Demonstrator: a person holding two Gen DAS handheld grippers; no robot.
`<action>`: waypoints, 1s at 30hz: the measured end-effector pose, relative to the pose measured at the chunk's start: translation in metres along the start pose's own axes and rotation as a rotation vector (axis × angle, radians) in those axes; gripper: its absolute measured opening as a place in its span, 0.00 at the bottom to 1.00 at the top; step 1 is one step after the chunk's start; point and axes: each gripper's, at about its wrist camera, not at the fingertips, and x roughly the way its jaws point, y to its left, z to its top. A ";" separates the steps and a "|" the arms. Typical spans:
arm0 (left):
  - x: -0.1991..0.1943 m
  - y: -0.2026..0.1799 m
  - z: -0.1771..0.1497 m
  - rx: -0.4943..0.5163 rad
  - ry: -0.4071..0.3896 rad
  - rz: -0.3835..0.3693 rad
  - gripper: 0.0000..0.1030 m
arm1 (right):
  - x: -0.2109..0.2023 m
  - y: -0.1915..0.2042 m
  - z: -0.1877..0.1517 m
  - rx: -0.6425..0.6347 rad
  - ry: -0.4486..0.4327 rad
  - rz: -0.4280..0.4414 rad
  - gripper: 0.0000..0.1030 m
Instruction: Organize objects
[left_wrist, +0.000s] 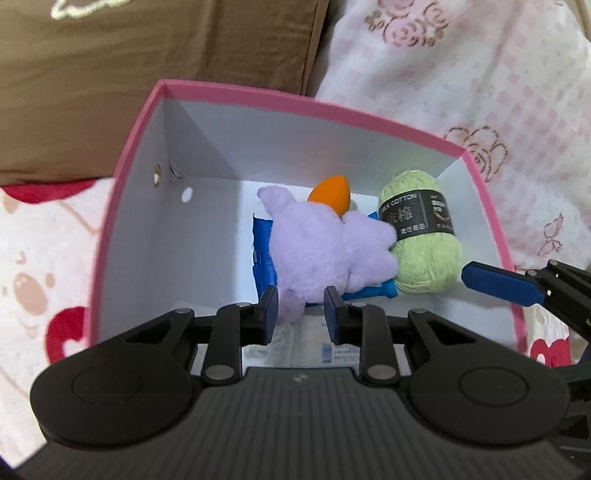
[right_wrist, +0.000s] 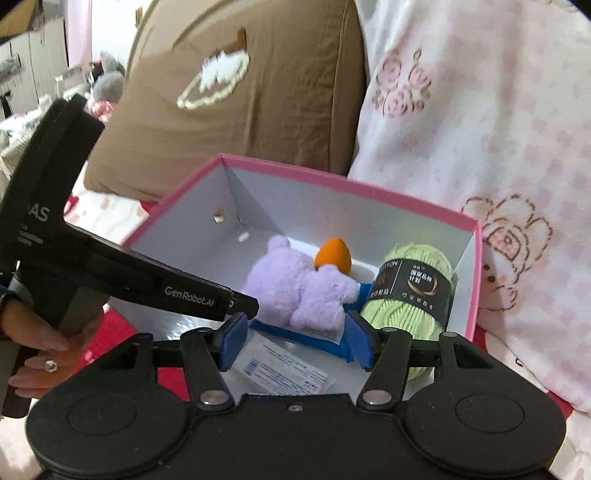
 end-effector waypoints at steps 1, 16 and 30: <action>-0.006 -0.002 0.000 0.005 -0.004 0.004 0.25 | -0.004 0.001 0.000 0.003 -0.012 0.003 0.63; -0.120 -0.035 -0.019 0.069 -0.046 0.102 0.33 | -0.074 0.027 -0.001 0.019 -0.067 -0.008 0.67; -0.198 -0.055 -0.061 0.124 -0.074 0.168 0.66 | -0.156 0.039 -0.018 0.107 -0.075 -0.082 0.74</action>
